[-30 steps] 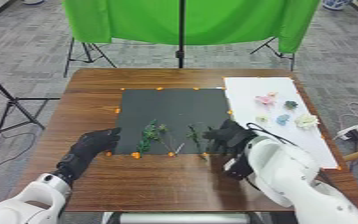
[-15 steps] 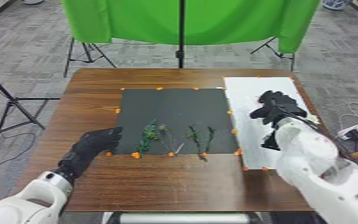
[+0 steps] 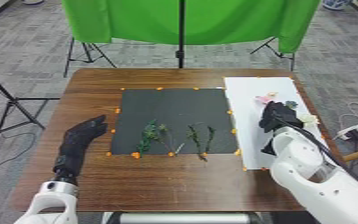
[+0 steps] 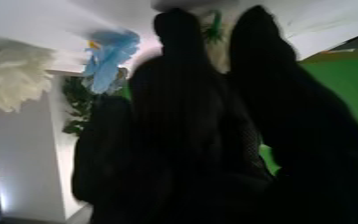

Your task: Arrange flowers

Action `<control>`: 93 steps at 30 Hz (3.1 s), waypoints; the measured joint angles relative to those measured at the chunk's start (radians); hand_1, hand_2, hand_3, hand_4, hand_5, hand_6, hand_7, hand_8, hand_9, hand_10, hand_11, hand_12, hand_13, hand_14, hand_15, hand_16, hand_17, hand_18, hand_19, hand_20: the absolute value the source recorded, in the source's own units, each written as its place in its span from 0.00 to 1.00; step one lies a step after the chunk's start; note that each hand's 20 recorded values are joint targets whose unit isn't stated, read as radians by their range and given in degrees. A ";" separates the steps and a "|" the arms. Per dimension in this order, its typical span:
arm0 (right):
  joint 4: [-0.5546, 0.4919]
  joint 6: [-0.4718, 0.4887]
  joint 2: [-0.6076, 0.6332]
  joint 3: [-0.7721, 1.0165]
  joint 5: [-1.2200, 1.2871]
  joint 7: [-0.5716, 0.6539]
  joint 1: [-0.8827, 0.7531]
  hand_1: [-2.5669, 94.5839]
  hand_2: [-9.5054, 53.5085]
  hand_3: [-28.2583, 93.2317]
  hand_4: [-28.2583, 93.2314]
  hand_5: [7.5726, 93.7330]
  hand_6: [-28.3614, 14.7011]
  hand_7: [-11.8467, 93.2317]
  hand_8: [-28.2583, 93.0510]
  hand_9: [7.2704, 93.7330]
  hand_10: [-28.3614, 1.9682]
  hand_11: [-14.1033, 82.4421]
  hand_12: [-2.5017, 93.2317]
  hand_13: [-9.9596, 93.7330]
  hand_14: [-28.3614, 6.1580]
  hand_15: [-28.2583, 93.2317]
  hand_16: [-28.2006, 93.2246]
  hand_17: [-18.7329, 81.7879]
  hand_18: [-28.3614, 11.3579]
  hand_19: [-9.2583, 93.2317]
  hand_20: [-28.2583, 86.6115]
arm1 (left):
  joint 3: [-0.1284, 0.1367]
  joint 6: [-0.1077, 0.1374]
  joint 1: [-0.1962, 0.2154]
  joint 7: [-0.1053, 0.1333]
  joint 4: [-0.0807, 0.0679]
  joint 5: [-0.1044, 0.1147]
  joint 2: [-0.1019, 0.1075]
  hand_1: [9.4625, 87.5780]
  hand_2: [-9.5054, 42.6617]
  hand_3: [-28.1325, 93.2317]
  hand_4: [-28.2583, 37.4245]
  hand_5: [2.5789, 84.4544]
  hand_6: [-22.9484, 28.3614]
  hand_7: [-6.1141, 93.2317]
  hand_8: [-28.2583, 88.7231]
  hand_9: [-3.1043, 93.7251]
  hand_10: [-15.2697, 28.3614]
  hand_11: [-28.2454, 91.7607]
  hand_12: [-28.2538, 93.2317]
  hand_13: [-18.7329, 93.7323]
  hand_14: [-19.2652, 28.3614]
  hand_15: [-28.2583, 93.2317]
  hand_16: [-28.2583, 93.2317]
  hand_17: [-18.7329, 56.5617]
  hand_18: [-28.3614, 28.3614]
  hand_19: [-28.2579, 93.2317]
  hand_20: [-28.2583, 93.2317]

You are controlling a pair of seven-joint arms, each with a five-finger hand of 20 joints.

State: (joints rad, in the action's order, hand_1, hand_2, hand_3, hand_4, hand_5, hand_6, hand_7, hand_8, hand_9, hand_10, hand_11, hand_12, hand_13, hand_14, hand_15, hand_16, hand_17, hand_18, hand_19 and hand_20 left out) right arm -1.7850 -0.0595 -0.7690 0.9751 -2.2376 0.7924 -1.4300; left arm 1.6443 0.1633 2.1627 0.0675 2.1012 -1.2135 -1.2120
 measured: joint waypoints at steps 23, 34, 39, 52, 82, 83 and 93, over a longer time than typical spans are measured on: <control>0.019 -0.095 -0.181 -0.432 0.366 -0.429 0.458 0.68 0.00 0.66 0.10 0.86 0.64 0.28 0.33 0.97 0.64 0.23 0.42 1.00 0.77 0.71 0.52 0.88 0.51 1.00 0.73 | 0.024 0.306 0.072 0.217 -0.008 0.128 0.008 0.12 0.40 0.64 0.00 0.55 0.54 0.17 0.19 0.49 0.68 0.38 0.32 0.43 0.75 0.40 0.24 0.25 0.73 0.31 0.40; 0.186 0.024 -0.472 -0.662 0.342 -0.412 0.657 0.67 0.00 0.67 0.10 0.83 0.67 0.28 0.31 0.95 0.63 0.21 0.43 0.99 0.77 0.70 0.52 0.87 0.50 1.00 0.72 | -0.005 0.322 0.056 0.213 -0.010 0.137 0.019 0.11 0.37 0.68 0.00 0.55 0.54 0.17 0.19 0.49 0.68 0.38 0.33 0.43 0.76 0.41 0.24 0.25 0.73 0.32 0.40; 0.215 0.045 -0.503 -0.679 0.331 -0.398 0.643 0.65 0.00 0.66 0.10 0.78 0.66 0.26 0.29 0.92 0.58 0.23 0.39 0.99 0.77 0.70 0.53 0.87 0.51 1.00 0.72 | -0.012 0.310 0.038 0.195 -0.011 0.137 0.031 0.11 0.36 0.68 0.00 0.55 0.54 0.17 0.19 0.49 0.68 0.38 0.33 0.43 0.76 0.42 0.24 0.25 0.73 0.32 0.40; 0.256 0.096 -0.493 -0.693 0.284 -0.367 0.628 0.60 0.00 0.71 0.08 0.69 0.73 0.26 0.21 0.86 0.53 0.26 0.34 0.98 0.77 0.69 0.53 0.86 0.50 1.00 0.70 | -0.014 0.261 0.018 0.171 -0.017 0.133 0.042 0.11 0.35 0.70 0.00 0.54 0.54 0.17 0.19 0.49 0.68 0.38 0.33 0.43 0.77 0.43 0.24 0.25 0.73 0.33 0.40; -0.225 0.215 0.013 0.138 0.182 -0.141 0.135 0.43 0.00 0.73 0.11 0.55 0.62 0.18 0.17 0.71 0.39 0.27 0.23 0.91 0.63 0.69 0.51 0.77 0.40 1.00 0.68 | 0.002 0.229 0.040 0.152 -0.016 0.121 0.022 0.12 0.34 0.71 0.00 0.54 0.54 0.18 0.19 0.49 0.68 0.39 0.33 0.43 0.77 0.43 0.24 0.25 0.74 0.33 0.40; -0.211 0.213 0.034 0.176 0.182 -0.125 0.101 0.43 0.00 0.73 0.11 0.55 0.63 0.18 0.18 0.71 0.39 0.27 0.23 0.91 0.62 0.69 0.51 0.77 0.40 1.00 0.68 | 0.001 0.229 0.040 0.150 -0.016 0.120 0.021 0.12 0.34 0.71 0.00 0.54 0.54 0.18 0.19 0.49 0.68 0.39 0.33 0.43 0.77 0.44 0.24 0.25 0.74 0.33 0.40; -0.086 0.187 0.092 0.242 0.180 -0.070 -0.038 0.43 0.00 0.74 0.12 0.55 0.65 0.19 0.17 0.71 0.39 0.28 0.23 0.92 0.65 0.69 0.50 0.78 0.40 1.00 0.68 | -0.001 0.226 0.036 0.137 -0.016 0.110 0.017 0.12 0.34 0.71 0.00 0.54 0.54 0.18 0.19 0.49 0.68 0.39 0.33 0.43 0.77 0.44 0.24 0.25 0.74 0.33 0.40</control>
State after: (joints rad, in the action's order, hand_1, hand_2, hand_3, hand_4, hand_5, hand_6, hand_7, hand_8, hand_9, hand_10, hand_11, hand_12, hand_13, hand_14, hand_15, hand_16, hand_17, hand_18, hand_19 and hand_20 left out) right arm -1.8712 0.1273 -0.6773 1.2175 -2.0573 0.7224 -1.4681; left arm 1.6433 0.3896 2.1991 0.2049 2.0852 -1.1031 -1.1945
